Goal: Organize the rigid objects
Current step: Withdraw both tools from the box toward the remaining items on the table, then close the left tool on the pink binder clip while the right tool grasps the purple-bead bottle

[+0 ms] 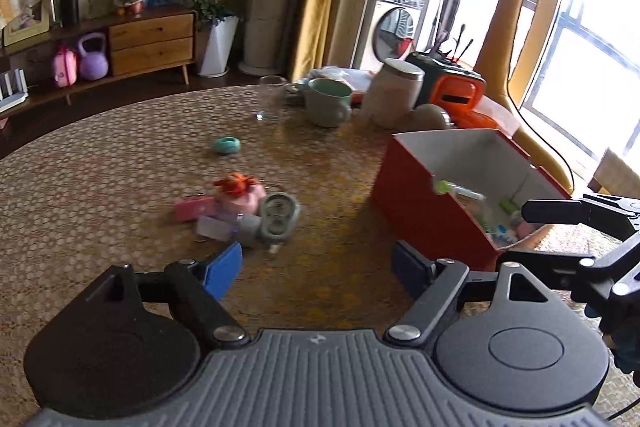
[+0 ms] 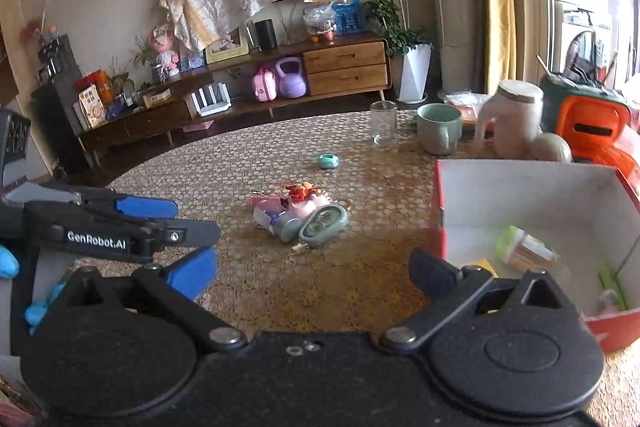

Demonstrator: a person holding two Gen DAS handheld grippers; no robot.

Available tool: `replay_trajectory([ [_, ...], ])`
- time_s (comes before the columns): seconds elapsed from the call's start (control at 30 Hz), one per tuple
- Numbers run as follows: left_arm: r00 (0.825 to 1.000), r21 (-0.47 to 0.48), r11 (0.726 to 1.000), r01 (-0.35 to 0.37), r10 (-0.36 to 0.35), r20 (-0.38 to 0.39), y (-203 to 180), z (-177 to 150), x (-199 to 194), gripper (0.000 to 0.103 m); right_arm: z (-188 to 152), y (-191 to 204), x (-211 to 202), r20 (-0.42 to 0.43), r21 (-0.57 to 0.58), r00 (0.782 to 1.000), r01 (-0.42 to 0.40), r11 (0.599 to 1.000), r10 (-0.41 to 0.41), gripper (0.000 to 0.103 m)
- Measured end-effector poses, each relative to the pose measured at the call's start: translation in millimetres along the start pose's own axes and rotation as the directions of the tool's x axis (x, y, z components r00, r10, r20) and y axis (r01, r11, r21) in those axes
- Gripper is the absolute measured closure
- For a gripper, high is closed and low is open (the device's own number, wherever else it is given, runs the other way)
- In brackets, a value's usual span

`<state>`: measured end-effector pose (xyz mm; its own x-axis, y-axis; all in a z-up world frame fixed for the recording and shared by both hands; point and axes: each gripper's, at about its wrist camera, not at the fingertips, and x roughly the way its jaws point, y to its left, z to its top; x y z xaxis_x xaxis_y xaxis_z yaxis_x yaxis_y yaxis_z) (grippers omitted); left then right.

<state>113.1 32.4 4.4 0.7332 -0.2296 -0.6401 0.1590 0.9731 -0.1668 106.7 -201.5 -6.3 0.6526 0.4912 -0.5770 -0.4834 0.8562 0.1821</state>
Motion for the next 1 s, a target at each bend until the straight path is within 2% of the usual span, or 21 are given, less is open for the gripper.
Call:
replay_trajectory([
  [0.2,1.000,-0.050,0.998,-0.027,0.027,-0.001,31.2,4.4,5.8,0.016,3.1,17.2,24.8,-0.019,-0.028,1.000,-0.011,1.000,0.010,0.000],
  [0.33,0.999,-0.079,0.996,-0.052,0.051,-0.007,48.9,8.9,16.8,0.015,6.6,28.5,42.9,-0.077,-0.089,0.996,-0.051,0.995,0.044,0.001],
  [0.47,0.997,-0.110,0.991,-0.080,0.080,-0.001,64.3,16.8,31.0,0.000,7.2,41.2,60.3,-0.101,-0.156,0.994,-0.063,0.986,0.047,0.001],
  [0.53,0.995,-0.118,0.988,-0.095,0.095,-0.002,70.8,21.2,40.1,0.000,8.4,45.2,70.4,-0.114,-0.179,0.992,-0.067,0.982,0.047,0.001],
  [0.83,0.979,-0.129,0.974,-0.187,0.174,-0.105,100.1,41.9,100.0,0.000,16.9,53.0,127.2,-0.176,-0.245,0.984,-0.086,0.966,0.043,0.006],
  [1.0,0.967,-0.131,0.971,-0.199,0.173,-0.185,113.0,55.2,138.3,0.000,21.4,52.2,157.9,-0.201,-0.287,0.979,-0.093,0.953,0.035,0.009],
])
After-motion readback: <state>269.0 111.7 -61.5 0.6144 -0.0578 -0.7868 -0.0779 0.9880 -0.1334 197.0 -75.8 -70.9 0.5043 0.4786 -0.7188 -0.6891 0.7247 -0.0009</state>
